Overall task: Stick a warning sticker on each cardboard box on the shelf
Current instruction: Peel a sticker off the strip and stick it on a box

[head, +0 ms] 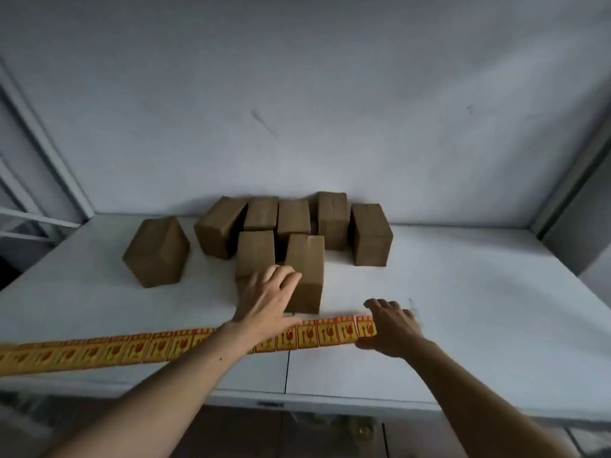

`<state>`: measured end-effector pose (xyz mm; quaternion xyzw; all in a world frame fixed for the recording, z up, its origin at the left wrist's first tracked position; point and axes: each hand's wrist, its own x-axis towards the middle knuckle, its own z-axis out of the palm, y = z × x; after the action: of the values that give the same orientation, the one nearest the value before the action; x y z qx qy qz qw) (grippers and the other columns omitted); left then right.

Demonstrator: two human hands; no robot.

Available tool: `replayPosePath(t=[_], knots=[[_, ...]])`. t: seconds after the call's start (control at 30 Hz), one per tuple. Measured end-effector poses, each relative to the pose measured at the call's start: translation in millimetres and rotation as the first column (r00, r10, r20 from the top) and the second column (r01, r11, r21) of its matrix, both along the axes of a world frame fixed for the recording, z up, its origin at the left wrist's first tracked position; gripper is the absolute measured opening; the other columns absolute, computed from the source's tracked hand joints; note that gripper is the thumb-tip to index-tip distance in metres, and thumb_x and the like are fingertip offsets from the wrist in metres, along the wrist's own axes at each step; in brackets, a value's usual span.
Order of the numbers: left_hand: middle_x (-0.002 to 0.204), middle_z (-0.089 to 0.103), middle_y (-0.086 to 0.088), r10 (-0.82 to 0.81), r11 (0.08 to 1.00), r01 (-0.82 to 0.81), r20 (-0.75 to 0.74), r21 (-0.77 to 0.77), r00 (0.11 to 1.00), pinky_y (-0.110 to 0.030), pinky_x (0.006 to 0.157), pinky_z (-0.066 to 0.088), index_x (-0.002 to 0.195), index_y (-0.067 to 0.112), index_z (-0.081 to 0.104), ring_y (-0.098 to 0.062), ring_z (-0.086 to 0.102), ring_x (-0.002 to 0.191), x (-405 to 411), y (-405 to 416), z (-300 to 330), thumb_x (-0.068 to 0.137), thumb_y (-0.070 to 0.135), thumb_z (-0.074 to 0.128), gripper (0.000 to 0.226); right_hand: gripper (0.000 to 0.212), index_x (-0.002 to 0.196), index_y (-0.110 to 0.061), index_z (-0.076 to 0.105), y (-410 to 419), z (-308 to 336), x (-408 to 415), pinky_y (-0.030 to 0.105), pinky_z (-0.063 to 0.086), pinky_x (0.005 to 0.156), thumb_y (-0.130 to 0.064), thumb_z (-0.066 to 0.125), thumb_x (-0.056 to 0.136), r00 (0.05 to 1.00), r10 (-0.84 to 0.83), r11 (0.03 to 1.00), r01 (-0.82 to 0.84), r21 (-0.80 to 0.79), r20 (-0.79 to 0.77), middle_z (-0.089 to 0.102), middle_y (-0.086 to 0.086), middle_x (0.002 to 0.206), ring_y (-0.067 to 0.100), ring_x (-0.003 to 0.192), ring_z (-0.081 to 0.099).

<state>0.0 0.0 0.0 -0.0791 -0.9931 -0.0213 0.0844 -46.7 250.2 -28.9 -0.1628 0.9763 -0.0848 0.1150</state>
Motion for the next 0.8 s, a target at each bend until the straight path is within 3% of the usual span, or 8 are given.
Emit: replayPosePath(t=[0.1,0.2,0.3,0.37,0.47,0.57,0.7,0.8], knots=[[0.136,0.051,-0.009,-0.094,0.991,0.085,-0.086,-0.099,0.992,-0.046,0.097,0.045,0.128,0.016,0.056,-0.030,0.052,0.121,4.1,4.0,-32.5,0.056,0.055,0.084,0.087,0.077,0.138,-0.025,0.037,6.7,-17.2,-2.9,0.042,0.029,0.108,-0.056,0.069,0.075,1.000,0.012,0.999,-0.011,0.040,-0.006,0.048,0.001,0.140,0.023,0.129,0.042],[0.158,0.021,-0.012,-0.105,0.986,0.089,-0.109,-0.140,0.988,-0.053,0.112,0.024,0.143,0.016,0.042,-0.034,0.025,0.142,6.3,5.4,-55.3,0.064,0.054,0.080,0.096,0.080,0.141,-0.027,0.036,7.5,-24.8,-0.7,0.045,0.022,0.111,-0.058,0.068,0.075,0.999,0.004,0.999,-0.002,0.036,-0.049,0.047,0.001,0.139,0.025,0.130,0.040],[0.162,-0.002,-0.008,-0.080,0.991,0.064,-0.127,-0.121,0.989,-0.049,0.116,0.008,0.151,0.019,0.027,-0.030,0.001,0.148,12.9,3.3,-59.1,0.074,0.049,0.075,0.095,0.078,0.141,-0.027,0.039,1.3,-25.2,8.4,0.047,0.019,0.111,-0.053,0.072,0.075,0.994,0.002,1.000,-0.001,0.006,-0.110,0.046,0.003,0.139,0.025,0.129,0.040],[0.162,0.003,-0.006,-0.068,0.997,0.061,-0.158,-0.045,0.985,-0.048,0.117,0.012,0.148,0.018,0.034,-0.028,0.004,0.148,27.2,7.3,-57.1,0.078,0.045,0.073,0.084,0.075,0.139,-0.026,0.040,-7.8,-26.2,20.4,0.047,0.020,0.111,-0.049,0.073,0.076,0.995,-0.007,0.999,0.002,-0.043,-0.098,0.047,0.004,0.136,0.025,0.126,0.043],[0.156,0.028,0.000,-0.071,0.993,0.085,-0.162,0.082,0.984,-0.043,0.116,0.022,0.140,0.020,0.045,-0.020,0.021,0.144,49.4,19.6,-61.0,0.086,0.041,0.065,0.061,0.071,0.138,-0.026,0.040,-25.2,-32.9,41.8,0.047,0.026,0.111,-0.046,0.073,0.077,0.996,-0.023,0.991,0.011,-0.133,-0.088,0.048,0.004,0.134,0.024,0.123,0.047],[0.144,0.044,0.006,-0.042,0.977,0.053,-0.058,0.208,0.997,-0.034,0.111,0.028,0.139,0.022,0.045,-0.013,0.037,0.134,58.1,28.6,-71.4,0.095,0.037,0.054,0.048,0.072,0.137,-0.028,0.040,-38.5,-40.2,56.4,0.045,0.032,0.109,-0.049,0.072,0.076,0.996,-0.041,0.973,0.023,-0.231,-0.073,0.047,0.003,0.135,0.022,0.122,0.047],[0.140,0.049,0.006,-0.028,0.948,0.007,0.061,0.319,0.998,-0.034,0.108,0.034,0.138,0.024,0.045,-0.013,0.042,0.128,54.2,32.4,-83.1,0.098,0.029,0.049,0.041,0.073,0.134,-0.033,0.044,-40.4,-50.5,63.6,0.043,0.025,0.112,-0.061,0.070,0.071,0.992,-0.067,0.946,0.028,-0.323,-0.110,0.040,-0.004,0.142,0.020,0.129,0.037],[0.140,0.047,0.009,-0.029,0.936,0.005,0.063,0.353,0.998,-0.033,0.107,0.031,0.139,0.027,0.045,-0.012,0.040,0.129,46.5,35.9,-89.8,0.095,0.026,0.055,0.045,0.051,0.123,-0.033,0.056,-31.8,-50.9,59.8,0.038,0.025,0.108,-0.060,0.061,0.080,0.964,-0.162,0.918,0.069,-0.390,-0.209,0.043,-0.005,0.138,0.018,0.127,0.035]])
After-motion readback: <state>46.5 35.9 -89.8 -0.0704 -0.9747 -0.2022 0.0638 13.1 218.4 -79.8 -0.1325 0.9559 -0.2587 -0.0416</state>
